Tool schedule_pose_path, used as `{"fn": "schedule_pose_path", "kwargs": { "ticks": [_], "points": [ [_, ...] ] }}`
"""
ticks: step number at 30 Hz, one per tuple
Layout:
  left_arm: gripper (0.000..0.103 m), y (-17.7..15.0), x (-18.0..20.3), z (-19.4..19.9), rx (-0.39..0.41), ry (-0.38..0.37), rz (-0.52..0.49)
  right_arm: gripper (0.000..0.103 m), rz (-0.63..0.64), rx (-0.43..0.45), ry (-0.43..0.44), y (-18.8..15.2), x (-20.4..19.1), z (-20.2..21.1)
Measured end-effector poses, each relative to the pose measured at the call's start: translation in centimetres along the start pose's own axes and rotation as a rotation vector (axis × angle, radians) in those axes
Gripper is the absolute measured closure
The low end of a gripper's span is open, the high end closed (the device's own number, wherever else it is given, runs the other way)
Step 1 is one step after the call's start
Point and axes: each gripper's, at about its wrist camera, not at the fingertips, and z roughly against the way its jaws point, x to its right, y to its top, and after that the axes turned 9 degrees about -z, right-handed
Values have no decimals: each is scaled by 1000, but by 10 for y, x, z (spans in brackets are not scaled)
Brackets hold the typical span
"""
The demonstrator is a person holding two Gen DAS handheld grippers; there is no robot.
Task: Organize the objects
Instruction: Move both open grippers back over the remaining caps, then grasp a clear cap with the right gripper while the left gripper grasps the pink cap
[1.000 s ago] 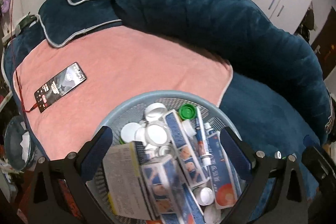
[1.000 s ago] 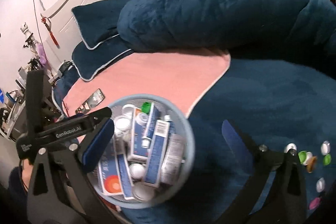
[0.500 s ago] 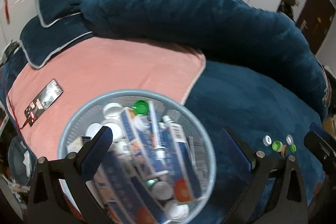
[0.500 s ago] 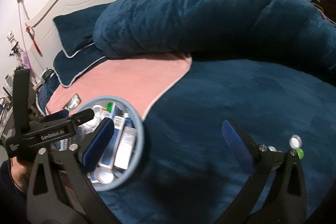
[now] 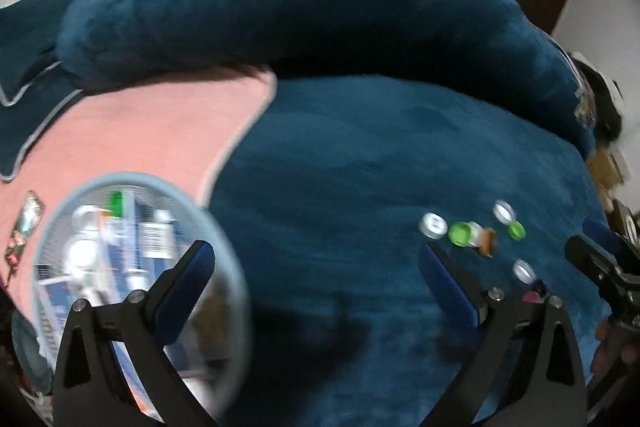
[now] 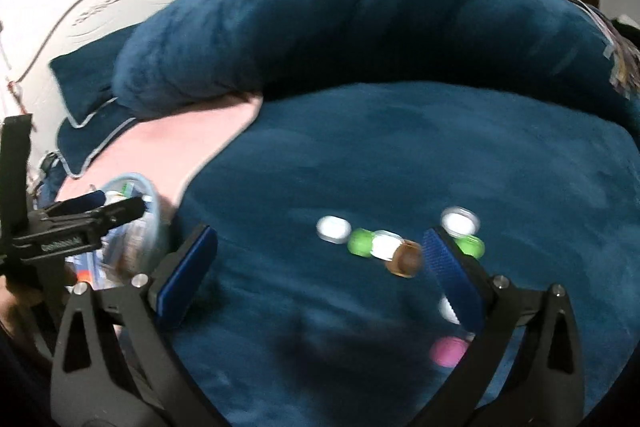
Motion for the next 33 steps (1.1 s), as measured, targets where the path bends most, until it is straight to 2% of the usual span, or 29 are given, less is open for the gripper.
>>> {"fn": "schedule_pose_path", "kwargs": {
  "ticks": [8, 13, 18, 27, 28, 29, 31, 33],
  "points": [
    [1, 4, 75, -34, -39, -17, -174, 0, -130, -8, -107, -10, 91, 4],
    [1, -4, 95, -59, -101, -25, -211, 0, -222, -67, -131, -28, 126, -20],
    [1, -13, 105, -74, -138, -29, -247, 0, -253, -136, -138, -45, 144, -44],
    [1, -13, 102, -79, -154, -45, -235, 1, -191, -220, -134, -50, 136, -75],
    [1, -14, 103, -81, -156, -45, -233, 6, -193, -224, -129, -50, 135, -79],
    [1, -13, 102, -82, -159, -45, -230, 30, -201, -220, -125, -50, 136, -79],
    [1, -14, 104, -83, -163, -44, -231, 62, -190, -233, -135, -51, 136, -82],
    [1, -16, 107, -83, -165, -53, -236, 62, -166, -227, -131, -51, 134, -79]
  ]
}}
